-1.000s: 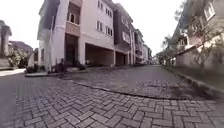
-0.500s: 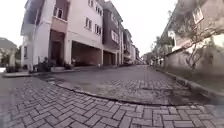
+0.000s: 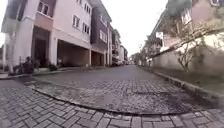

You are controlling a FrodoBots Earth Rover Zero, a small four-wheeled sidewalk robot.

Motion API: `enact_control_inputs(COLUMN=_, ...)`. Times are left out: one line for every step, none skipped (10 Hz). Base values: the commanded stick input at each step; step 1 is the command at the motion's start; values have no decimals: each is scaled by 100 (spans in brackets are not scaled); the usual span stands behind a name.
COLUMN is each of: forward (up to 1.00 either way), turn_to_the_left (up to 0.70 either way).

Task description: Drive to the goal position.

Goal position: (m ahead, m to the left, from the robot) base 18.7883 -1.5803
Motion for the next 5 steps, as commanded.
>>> enact_control_inputs(forward=69, turn_to_the_left=3)
enact_control_inputs(forward=69, turn_to_the_left=-8)
enact_control_inputs(forward=69, turn_to_the_left=-31)
enact_control_inputs(forward=69, turn_to_the_left=-35)
enact_control_inputs(forward=69, turn_to_the_left=3)
